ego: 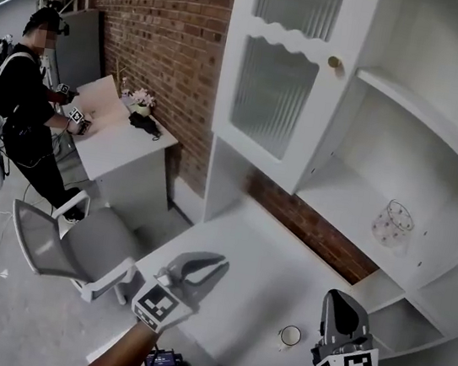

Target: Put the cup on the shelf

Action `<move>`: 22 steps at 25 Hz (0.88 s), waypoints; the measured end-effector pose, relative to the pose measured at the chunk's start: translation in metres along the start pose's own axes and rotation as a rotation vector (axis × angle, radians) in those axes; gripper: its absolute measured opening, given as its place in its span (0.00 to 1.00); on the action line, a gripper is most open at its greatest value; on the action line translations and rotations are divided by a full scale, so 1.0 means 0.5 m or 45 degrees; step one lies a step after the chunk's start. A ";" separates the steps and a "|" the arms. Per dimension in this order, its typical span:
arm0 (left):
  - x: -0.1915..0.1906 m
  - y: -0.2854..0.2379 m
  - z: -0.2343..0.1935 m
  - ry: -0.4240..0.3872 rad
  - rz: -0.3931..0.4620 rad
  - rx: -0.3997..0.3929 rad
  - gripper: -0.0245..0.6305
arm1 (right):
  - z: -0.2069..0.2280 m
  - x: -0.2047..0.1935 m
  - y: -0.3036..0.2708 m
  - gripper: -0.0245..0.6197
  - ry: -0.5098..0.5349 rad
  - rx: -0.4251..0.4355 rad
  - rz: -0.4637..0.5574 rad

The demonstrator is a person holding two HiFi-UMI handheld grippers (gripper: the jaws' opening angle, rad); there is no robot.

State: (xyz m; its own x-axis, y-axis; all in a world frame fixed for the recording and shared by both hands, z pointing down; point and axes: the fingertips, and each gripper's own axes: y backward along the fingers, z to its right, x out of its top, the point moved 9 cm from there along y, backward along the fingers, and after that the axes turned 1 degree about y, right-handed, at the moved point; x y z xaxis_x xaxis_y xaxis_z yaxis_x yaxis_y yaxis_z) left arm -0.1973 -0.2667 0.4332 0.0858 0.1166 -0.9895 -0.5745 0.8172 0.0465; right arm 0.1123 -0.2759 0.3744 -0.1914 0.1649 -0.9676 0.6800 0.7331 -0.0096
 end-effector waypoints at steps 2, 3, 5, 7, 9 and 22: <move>0.000 0.009 0.002 0.004 0.006 -0.001 0.10 | -0.027 -0.018 0.000 0.05 -0.018 0.055 -0.042; 0.000 0.014 0.002 0.002 0.006 -0.003 0.10 | -0.040 -0.028 0.000 0.05 -0.030 0.078 -0.063; -0.003 0.025 0.002 -0.010 -0.003 -0.006 0.10 | -0.064 -0.048 0.003 0.05 -0.057 0.113 -0.103; -0.008 0.037 0.002 -0.015 -0.011 -0.006 0.10 | -0.084 -0.065 0.008 0.05 -0.081 0.132 -0.135; -0.011 0.050 0.002 -0.007 -0.018 -0.003 0.10 | -0.097 -0.076 0.019 0.05 -0.100 0.133 -0.154; -0.022 0.090 0.009 -0.019 -0.060 -0.045 0.10 | -0.125 -0.089 0.063 0.05 -0.134 0.072 -0.202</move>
State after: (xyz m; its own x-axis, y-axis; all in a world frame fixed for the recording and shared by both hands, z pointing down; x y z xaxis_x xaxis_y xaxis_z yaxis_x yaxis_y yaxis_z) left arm -0.2203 -0.2288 0.4468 0.1252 0.0870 -0.9883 -0.5978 0.8016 -0.0052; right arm 0.0981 -0.2187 0.4330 -0.2260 -0.0220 -0.9739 0.6866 0.7056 -0.1753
